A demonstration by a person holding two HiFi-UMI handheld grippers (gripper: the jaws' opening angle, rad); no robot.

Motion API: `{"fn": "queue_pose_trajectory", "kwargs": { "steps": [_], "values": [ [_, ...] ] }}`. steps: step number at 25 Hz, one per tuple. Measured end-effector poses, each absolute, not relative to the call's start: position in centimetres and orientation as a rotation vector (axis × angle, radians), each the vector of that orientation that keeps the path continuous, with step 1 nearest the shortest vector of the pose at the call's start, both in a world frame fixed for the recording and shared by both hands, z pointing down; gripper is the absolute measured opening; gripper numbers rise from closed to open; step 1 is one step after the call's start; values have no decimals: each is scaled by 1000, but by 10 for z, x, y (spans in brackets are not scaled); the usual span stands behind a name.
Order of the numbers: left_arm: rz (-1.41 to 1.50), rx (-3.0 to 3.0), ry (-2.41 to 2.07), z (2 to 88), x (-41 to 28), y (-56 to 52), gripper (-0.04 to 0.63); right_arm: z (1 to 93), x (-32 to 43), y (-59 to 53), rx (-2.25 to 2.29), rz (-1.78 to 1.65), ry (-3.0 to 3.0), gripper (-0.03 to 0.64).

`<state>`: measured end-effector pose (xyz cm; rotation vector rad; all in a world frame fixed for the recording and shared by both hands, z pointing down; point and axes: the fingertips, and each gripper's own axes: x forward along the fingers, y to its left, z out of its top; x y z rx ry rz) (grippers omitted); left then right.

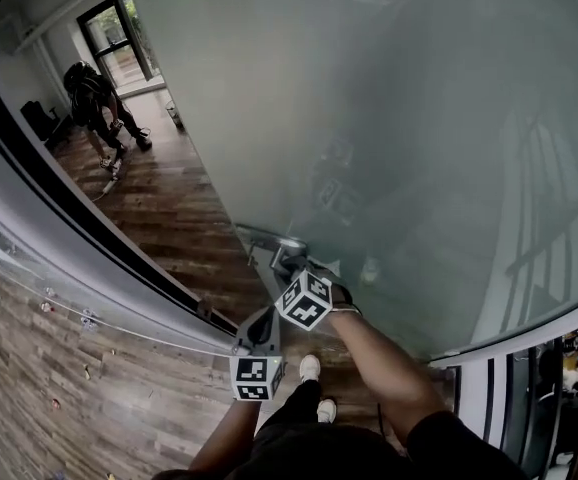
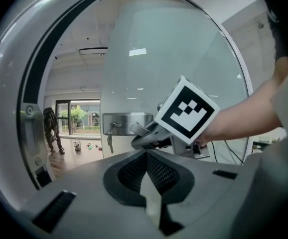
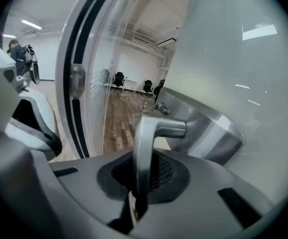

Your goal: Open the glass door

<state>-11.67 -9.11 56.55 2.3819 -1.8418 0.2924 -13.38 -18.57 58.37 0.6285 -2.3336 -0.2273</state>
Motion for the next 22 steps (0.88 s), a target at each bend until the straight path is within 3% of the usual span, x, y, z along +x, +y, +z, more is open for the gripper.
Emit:
{"fn": "queue_pose_trajectory", "kwargs": {
  "steps": [22],
  "values": [
    [238, 2451, -1648, 555, -81, -302, -2, 573, -75, -419, 871, -99, -2255, 16]
  ]
}}
